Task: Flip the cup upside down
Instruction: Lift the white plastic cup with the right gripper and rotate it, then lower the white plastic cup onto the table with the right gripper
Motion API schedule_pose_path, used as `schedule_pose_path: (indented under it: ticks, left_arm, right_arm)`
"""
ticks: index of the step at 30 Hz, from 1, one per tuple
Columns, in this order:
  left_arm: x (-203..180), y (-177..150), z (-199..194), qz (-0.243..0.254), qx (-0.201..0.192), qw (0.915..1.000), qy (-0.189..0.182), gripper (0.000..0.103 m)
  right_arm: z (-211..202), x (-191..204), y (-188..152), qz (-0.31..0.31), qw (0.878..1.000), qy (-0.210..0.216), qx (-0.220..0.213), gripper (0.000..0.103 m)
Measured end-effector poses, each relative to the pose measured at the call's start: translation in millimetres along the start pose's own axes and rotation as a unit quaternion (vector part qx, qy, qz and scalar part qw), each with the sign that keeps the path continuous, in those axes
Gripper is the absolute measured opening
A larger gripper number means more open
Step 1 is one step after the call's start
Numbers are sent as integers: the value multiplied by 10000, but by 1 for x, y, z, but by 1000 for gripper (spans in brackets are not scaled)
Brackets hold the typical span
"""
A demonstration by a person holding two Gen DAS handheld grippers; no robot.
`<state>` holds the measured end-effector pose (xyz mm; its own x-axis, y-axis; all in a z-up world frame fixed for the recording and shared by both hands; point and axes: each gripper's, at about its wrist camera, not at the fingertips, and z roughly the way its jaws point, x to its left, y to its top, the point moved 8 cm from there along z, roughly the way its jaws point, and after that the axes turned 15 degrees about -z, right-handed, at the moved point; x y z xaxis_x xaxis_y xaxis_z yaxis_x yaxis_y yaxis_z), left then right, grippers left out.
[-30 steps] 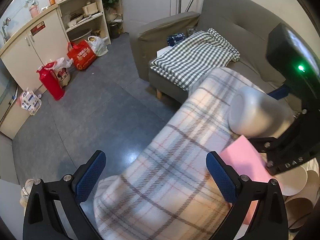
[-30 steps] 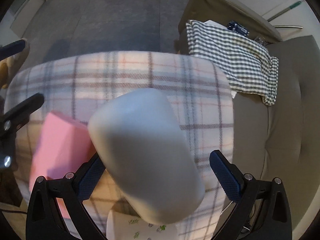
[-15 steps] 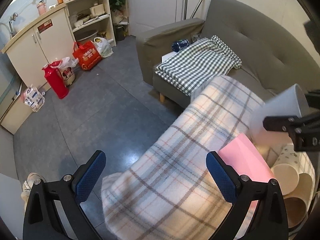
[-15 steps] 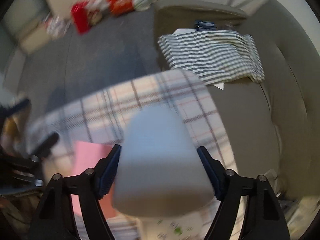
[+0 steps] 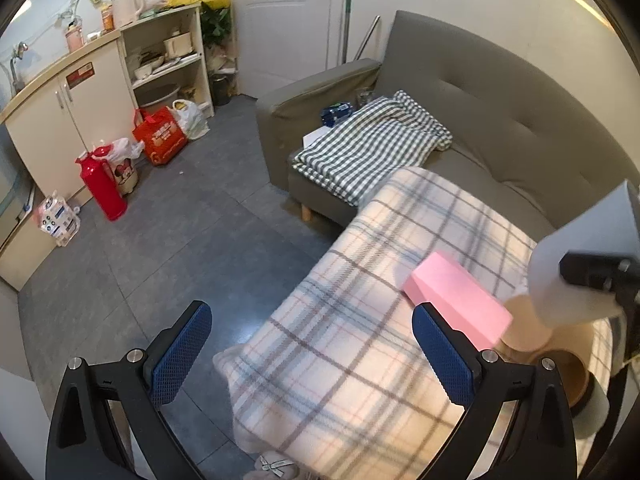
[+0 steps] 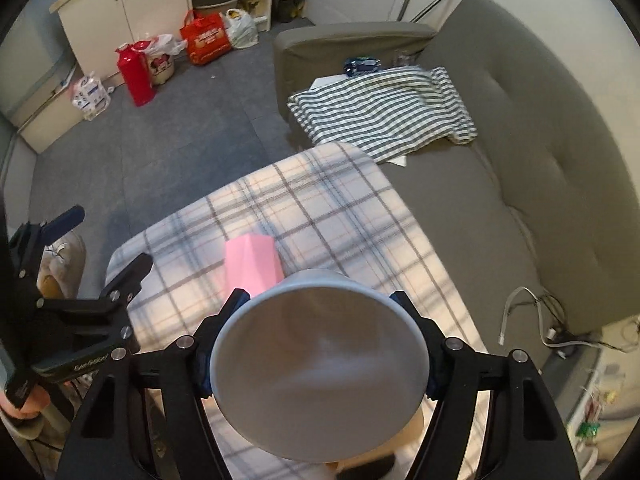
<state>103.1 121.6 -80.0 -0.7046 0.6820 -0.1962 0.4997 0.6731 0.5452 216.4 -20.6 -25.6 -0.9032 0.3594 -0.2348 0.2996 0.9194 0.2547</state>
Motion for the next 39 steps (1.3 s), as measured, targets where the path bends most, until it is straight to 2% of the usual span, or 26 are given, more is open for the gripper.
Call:
schedule_pose_path:
  ticks: [7,10,14,16,20,25,29,31,39]
  left_arm:
    - [18,-5,-18,70,63,9999,-94,103]
    - [23,-4,-26,-2,53,9996,-287,103]
    - [23,-5,-37,40,-23,9989,-465,103]
    - [23,-6,-41,112,-54,9987,-502,103]
    - [23,-14,-47,78,61,9978,-652,103]
    - [13,-26,-54,259,76,9971,-708,103]
    - [0,-37,-57,459,91,9965,-697,103]
    - [-8,-43,-58,601,52,9960,-666,103]
    - [-35,-70,-52,1215,60,9910,-567,103]
  right_arm:
    - [17,36,-26,644,9979,-106,-18,71]
    - [19,50,-35,869,9950,-277,-417,71]
    - [14,67,-60,953,9902,-896,-494,71]
    - [18,75,-75,958,9893,-1016,-423,71]
    - [25,88,-115,1354,9799,-1372,-514,71]
    - [25,105,-153,1766,9714,-1426,-690,71]
    - [29,119,-180,1919,9700,-1389,-540,71]
    - [27,120,-189,2055,9668,-1368,-666,71]
    - [34,99,-184,2283,9612,-1233,-931,71]
